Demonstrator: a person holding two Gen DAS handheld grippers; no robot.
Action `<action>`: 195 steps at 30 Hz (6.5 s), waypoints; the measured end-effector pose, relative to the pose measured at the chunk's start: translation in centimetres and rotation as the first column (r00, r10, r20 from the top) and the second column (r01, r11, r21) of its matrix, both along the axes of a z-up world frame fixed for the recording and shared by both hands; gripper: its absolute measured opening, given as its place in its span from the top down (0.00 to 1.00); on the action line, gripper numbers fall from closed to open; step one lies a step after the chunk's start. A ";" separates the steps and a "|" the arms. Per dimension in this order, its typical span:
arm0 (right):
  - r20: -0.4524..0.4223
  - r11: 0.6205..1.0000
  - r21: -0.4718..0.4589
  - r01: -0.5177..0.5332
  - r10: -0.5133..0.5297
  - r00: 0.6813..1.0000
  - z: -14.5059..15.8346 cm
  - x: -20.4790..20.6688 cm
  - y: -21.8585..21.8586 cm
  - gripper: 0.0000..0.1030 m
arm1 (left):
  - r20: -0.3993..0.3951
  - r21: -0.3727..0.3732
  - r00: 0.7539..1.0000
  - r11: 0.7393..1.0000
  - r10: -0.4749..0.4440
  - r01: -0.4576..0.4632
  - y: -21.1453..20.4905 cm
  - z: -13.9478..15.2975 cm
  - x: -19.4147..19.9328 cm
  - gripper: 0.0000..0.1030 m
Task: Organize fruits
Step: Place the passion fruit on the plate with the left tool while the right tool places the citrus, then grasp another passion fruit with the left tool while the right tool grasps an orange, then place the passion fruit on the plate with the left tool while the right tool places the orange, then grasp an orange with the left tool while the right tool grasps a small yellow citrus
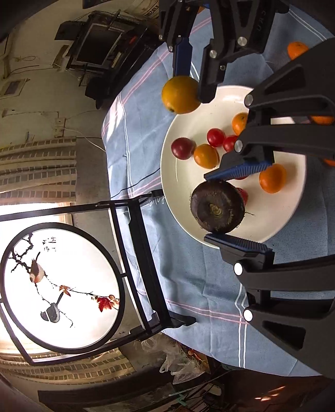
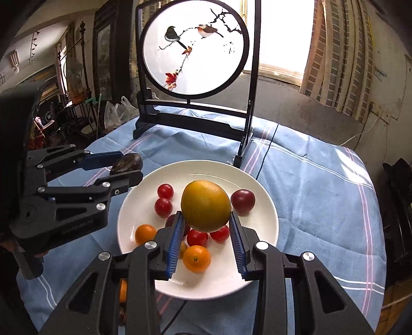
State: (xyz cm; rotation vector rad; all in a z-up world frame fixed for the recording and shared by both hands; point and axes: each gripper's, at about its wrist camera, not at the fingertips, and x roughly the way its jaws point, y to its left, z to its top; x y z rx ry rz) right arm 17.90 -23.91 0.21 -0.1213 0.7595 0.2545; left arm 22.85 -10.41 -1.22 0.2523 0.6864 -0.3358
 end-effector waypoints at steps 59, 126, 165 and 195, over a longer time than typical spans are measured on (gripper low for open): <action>-0.081 0.995 -0.076 -0.060 0.053 0.995 -4.4 -16.8 -3.2 0.35 | -0.080 0.051 0.986 0.987 -0.145 0.150 1.8 -4.1 -13.9 0.28; 0.012 1.000 -0.012 -0.019 0.019 1.000 -0.2 -6.0 0.6 0.58 | -0.013 -0.037 1.000 0.999 0.011 -0.011 0.8 0.5 -2.6 0.60; -0.035 0.998 0.041 0.050 -0.049 0.998 -3.1 2.5 -0.8 0.47 | -0.028 0.046 0.998 0.997 0.065 -0.063 -1.3 -3.6 3.2 0.36; -0.206 0.975 -0.047 -0.219 0.205 0.957 -8.9 -15.6 2.4 0.63 | -0.100 0.108 0.985 0.982 -0.142 0.152 4.1 -6.3 -13.4 0.27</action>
